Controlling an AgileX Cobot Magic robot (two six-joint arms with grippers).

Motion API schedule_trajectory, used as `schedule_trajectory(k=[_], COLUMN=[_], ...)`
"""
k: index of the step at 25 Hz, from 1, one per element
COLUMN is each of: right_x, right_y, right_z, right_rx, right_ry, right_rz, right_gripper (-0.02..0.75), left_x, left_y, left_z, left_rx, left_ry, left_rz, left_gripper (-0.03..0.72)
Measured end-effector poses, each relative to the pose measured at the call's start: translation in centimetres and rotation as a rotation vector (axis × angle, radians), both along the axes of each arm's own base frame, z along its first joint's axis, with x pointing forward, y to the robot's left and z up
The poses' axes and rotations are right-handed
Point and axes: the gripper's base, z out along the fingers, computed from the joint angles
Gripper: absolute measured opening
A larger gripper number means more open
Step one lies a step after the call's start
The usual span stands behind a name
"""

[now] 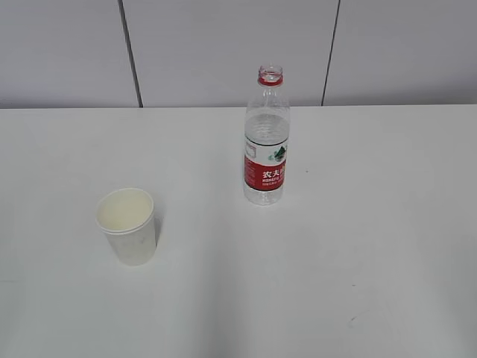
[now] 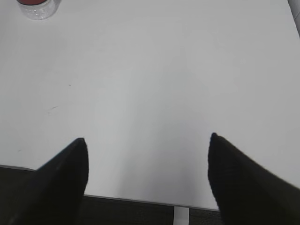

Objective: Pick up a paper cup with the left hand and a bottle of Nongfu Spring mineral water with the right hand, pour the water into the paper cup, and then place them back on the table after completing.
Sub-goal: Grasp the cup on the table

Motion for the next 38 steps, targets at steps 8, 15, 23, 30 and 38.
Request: schedule_trajectory(k=[8,15,23,30,38], right_x=[0.0,0.0,0.0,0.0,0.0], right_y=[0.0,0.0,0.0,0.0,0.0], right_z=[0.0,0.0,0.0,0.0,0.0], right_rx=[0.0,0.0,0.0,0.0,0.0], right_ry=[0.0,0.0,0.0,0.0,0.0], right_rz=[0.0,0.0,0.0,0.0,0.0], right_gripper=[0.587,0.587,0.587,0.587,0.587], left_x=[0.0,0.0,0.0,0.0,0.0], left_y=[0.0,0.0,0.0,0.0,0.0], left_z=[0.0,0.0,0.0,0.0,0.0], left_rx=[0.0,0.0,0.0,0.0,0.0], left_ry=[0.0,0.0,0.0,0.0,0.0], left_rz=[0.0,0.0,0.0,0.0,0.0], left_gripper=[0.238,0.238,0.238,0.238,0.238])
